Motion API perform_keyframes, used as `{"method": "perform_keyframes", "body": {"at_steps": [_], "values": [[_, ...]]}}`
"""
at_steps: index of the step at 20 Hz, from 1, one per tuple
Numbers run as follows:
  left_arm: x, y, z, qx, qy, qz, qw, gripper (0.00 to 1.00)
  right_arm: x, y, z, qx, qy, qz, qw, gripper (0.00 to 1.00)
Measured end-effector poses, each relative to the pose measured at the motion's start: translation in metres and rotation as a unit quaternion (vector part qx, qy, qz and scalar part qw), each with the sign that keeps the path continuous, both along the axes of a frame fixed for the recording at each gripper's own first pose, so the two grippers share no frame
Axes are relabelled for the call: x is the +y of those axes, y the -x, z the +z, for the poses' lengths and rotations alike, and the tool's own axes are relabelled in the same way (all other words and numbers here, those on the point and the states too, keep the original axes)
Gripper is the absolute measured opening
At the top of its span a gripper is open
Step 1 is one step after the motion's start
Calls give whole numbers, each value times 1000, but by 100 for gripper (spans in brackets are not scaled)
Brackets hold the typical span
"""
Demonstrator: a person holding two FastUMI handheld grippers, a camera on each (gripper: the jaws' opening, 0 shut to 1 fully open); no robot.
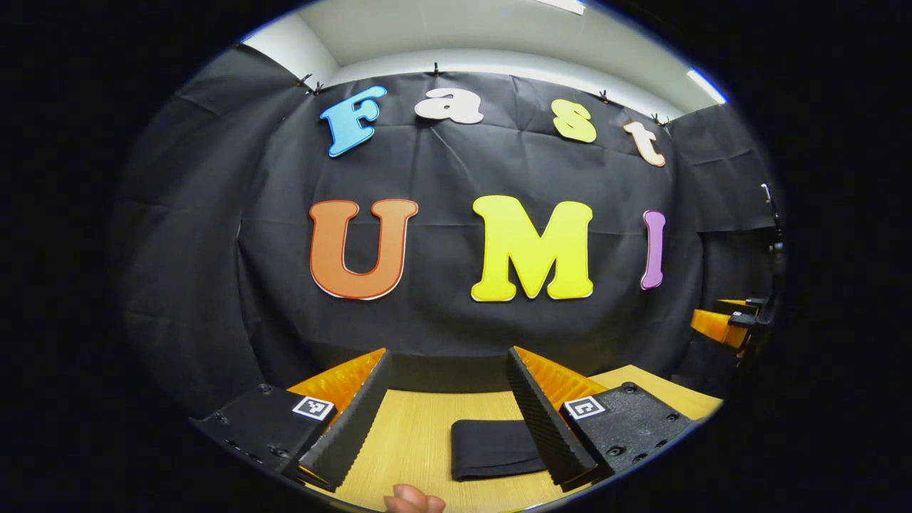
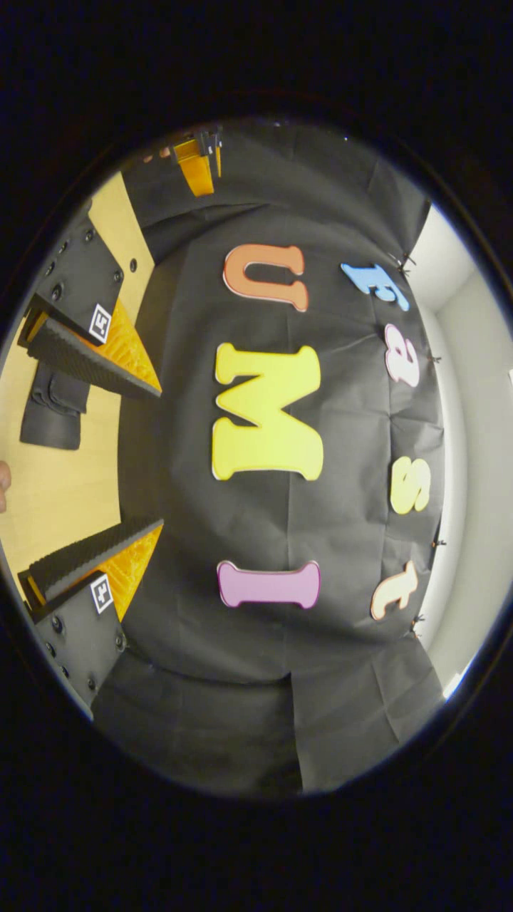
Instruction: Grasp the waist and the cuffs of the jeans and fold them to make the two legs overlap; first hold the waist and fold one-third of the jeans toward the cuffs, then hold the cuffs and fold the remaining one-third in the same direction to finish folding.
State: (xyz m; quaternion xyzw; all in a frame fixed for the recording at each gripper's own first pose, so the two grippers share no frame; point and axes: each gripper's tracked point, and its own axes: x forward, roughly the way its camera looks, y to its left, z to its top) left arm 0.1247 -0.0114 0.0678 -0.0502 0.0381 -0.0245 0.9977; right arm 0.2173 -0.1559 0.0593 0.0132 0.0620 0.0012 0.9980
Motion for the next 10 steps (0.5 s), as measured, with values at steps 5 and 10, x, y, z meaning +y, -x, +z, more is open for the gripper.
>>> {"method": "perform_keyframes", "body": {"at_steps": [5,10], "values": [[-5,16,-22,22,0,-1,1000,100,27,9,-20,18,-9,14,1000,100],[-17,26,-40,41,22,-3,999,100,33,16,-27,4,19,-10,1000,100]]}}
